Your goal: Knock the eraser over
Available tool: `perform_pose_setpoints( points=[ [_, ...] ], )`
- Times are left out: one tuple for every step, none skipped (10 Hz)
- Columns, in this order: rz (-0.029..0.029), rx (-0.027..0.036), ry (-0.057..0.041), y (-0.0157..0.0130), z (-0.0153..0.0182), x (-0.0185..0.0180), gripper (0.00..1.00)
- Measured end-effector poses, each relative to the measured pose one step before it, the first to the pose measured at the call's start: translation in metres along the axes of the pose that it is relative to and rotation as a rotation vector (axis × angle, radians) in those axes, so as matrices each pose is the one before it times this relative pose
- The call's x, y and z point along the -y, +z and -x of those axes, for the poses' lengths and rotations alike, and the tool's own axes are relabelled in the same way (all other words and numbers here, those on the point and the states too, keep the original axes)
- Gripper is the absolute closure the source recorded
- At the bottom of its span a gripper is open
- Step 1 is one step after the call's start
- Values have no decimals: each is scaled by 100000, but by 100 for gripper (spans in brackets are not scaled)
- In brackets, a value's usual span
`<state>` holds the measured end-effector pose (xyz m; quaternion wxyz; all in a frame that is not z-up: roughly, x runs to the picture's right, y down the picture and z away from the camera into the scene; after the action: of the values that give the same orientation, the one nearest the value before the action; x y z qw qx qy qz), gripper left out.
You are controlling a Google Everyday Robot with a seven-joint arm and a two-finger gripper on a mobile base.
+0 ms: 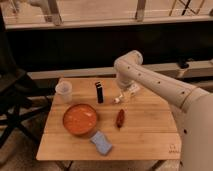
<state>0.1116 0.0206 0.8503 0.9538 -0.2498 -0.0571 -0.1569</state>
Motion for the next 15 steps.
perform_pose_setpoints(
  points=[
    [27,79,-349,144,55,140,20],
    [54,71,-323,177,49,142,20],
    [115,17,-288,237,0,105,20],
    [214,109,-180,230,-32,57,20],
    [104,38,-234,211,-39,97,20],
    [-49,49,-460,124,64,172,20],
    [144,335,-380,238,140,109,20],
    [-11,-76,-417,193,18,165,20],
    [-32,245,-443,188,137,185,20],
    [40,174,-380,193,102,128,20],
    [28,62,-439,198,105,164,20],
    [19,66,-333,123,85,119,20],
    [-13,0,-424,190,61,109,20],
    [-68,-56,-277,148,-4,64,20],
    [-63,-42,-311,198,-32,65,20]
  ],
)
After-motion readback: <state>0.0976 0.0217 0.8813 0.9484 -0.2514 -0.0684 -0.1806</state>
